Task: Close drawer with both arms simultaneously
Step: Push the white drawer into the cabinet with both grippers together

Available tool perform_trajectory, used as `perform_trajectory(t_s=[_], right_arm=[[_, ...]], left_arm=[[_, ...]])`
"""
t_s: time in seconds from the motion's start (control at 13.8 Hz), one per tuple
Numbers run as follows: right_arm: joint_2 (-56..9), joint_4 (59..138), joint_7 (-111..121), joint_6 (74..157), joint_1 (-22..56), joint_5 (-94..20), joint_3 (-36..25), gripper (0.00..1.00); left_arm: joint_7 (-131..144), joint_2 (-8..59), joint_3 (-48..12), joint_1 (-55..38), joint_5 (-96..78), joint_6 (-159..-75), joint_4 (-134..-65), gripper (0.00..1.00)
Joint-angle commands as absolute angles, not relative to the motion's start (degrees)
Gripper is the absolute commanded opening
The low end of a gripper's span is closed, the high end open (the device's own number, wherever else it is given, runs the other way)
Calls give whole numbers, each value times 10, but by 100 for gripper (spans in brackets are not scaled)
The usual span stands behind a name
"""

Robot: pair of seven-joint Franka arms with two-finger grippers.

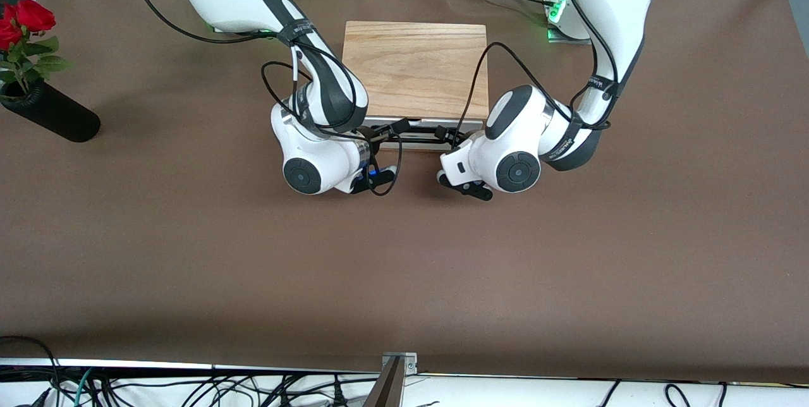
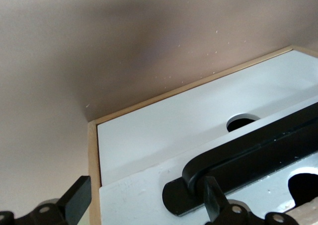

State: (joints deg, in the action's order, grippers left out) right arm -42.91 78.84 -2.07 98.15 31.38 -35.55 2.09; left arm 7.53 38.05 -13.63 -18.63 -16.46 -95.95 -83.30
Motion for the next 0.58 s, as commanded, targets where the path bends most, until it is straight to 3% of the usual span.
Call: perform_trajectory(t_s=[0.0, 0.29, 0.51], right_arm=[[-428, 784, -22, 972, 309, -366, 22, 100], [-425, 770, -22, 956, 293, -367, 19, 100], [-423, 753, -18, 955, 273, -366, 19, 100]], left_arm=[[74, 376, -134, -184, -192, -925, -831, 100], [75, 368, -134, -181, -193, -901, -824, 100], [96, 325, -125, -178, -184, -895, -814, 100]])
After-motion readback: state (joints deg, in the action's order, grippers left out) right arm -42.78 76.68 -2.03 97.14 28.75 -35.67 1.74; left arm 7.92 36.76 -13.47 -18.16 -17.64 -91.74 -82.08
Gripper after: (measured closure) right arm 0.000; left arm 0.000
